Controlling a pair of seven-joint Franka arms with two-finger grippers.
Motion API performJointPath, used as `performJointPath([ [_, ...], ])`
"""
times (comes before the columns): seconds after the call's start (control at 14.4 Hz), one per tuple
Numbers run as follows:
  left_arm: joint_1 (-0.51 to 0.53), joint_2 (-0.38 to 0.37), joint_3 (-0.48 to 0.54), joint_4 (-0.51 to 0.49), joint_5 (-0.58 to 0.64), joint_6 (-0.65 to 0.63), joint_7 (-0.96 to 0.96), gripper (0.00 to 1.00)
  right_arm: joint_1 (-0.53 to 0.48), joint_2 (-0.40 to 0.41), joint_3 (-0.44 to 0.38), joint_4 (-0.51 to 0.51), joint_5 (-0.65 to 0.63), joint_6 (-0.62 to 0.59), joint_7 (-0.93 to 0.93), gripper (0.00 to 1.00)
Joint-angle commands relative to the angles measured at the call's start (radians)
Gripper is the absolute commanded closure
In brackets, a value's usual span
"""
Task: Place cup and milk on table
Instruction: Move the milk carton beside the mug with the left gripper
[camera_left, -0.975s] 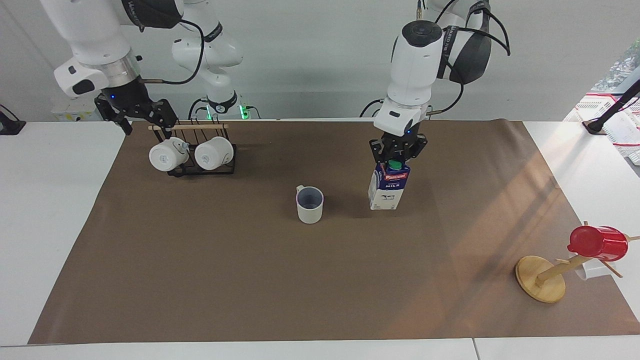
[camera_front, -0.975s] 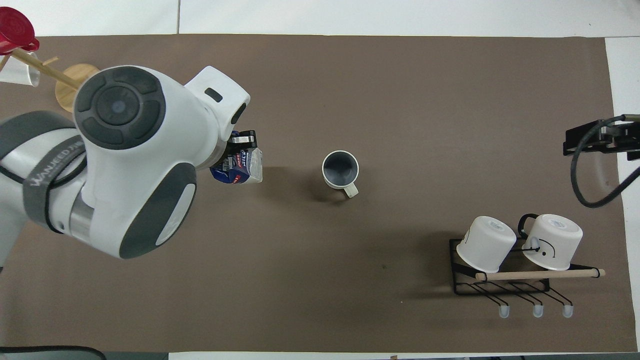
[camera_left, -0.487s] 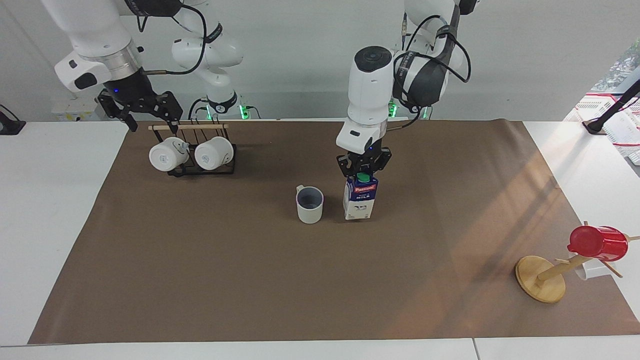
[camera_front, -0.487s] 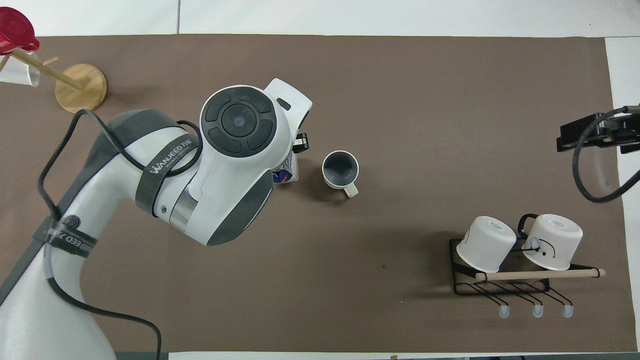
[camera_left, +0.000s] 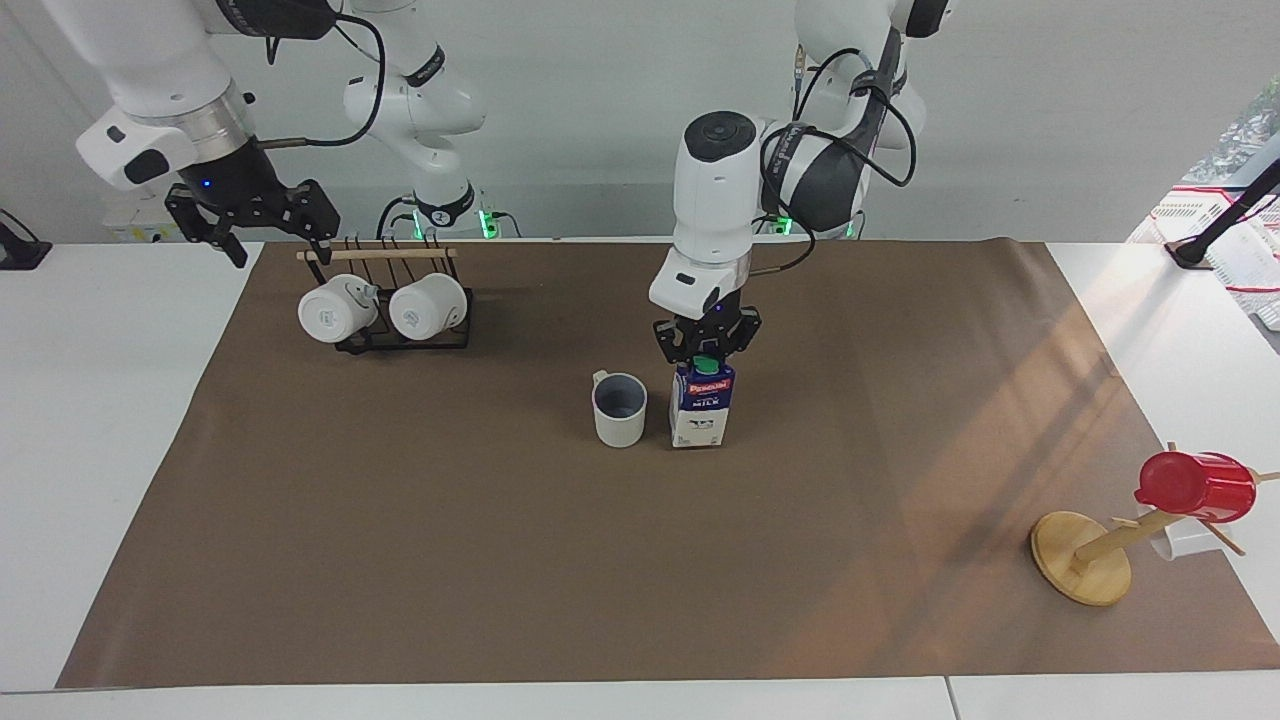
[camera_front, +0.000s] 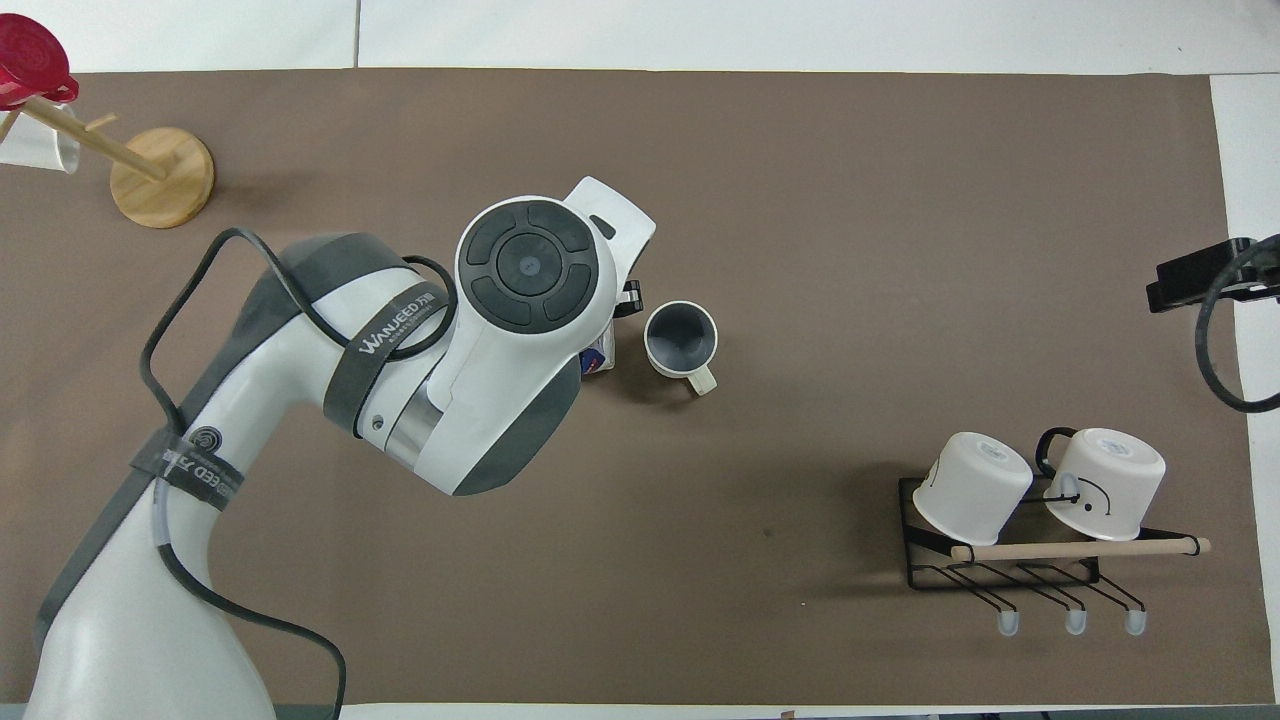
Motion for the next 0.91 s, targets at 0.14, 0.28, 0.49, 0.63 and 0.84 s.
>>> performJointPath([
  [0.14,-0.033,-0.017,0.014,-0.045,0.028,0.037,-0.062,1.0,-0.005,0.005,0.011,0.007,-0.007,-0.002,0.023,0.0],
  [0.28,-0.033,-0.017,0.014,-0.047,0.028,0.051,-0.067,1.0,-0.005,0.005,0.011,0.001,-0.009,0.006,0.021,0.0],
  [0.49,-0.035,-0.023,0.011,-0.06,0.028,0.057,-0.067,1.0,0.006,0.004,0.011,0.001,-0.009,0.003,0.021,0.0],
  [0.63,-0.033,-0.025,0.009,-0.062,0.026,0.058,-0.067,1.0,0.007,0.004,0.011,0.0,-0.009,0.003,0.021,0.0],
  [0.84,-0.028,-0.025,0.009,-0.062,0.02,0.06,-0.067,0.18,0.007,0.002,0.011,0.0,-0.009,0.003,0.023,0.0],
])
